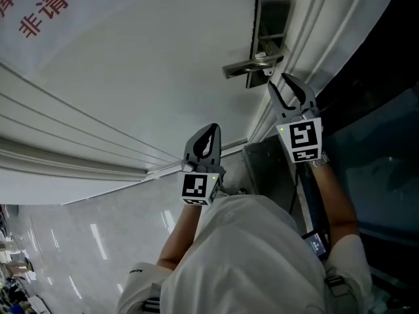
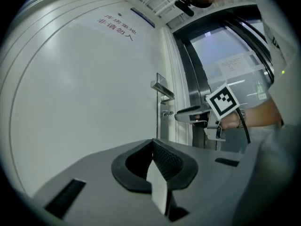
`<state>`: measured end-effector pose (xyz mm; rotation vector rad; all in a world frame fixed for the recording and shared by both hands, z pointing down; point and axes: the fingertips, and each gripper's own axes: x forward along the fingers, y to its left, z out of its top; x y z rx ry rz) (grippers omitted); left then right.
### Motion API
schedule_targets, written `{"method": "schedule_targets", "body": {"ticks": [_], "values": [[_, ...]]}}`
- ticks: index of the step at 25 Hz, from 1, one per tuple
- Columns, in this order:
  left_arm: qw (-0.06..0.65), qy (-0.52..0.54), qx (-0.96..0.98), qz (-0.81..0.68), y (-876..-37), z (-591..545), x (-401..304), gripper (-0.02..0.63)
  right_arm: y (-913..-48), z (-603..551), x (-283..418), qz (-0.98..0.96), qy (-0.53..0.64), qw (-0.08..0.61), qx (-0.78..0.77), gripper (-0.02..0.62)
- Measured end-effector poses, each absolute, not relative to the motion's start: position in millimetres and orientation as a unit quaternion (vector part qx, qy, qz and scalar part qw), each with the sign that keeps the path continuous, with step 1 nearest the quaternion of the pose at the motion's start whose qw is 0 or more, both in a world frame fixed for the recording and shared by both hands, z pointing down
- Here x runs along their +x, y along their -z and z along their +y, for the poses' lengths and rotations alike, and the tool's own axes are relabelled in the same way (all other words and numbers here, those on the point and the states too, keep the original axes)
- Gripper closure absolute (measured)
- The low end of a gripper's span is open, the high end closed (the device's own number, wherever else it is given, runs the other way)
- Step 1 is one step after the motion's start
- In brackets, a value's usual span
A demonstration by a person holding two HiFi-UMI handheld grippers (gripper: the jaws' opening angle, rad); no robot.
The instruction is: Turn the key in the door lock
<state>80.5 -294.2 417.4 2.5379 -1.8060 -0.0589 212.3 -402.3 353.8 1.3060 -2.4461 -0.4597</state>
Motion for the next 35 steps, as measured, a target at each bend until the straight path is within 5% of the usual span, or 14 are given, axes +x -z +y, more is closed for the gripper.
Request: {"method": "schedule_targets", "body": {"ticks": [4, 9, 30, 35], "values": [[0.017, 0.024, 0.825, -0.564, -417, -301, 73, 0.597, -358, -409, 207, -0.78, 0.336, 0.303, 0.431, 0.482], [0.019, 0.019, 0.837, -0.547, -419, -303, 66, 0.597, -355, -409, 196, -0.651, 0.521, 0.372, 0.408, 0.482], [0.005, -0.001, 0.876, -0.483, -422, -314, 73, 0.597, -364, -428, 187, -0.497, 0.656, 0.457, 0.338, 0.535], [0.002, 0.007, 0.877, -0.48, -418, -307, 72, 0.597, -360, -431, 188, -0.543, 0.609, 0.45, 0.363, 0.551]]}}
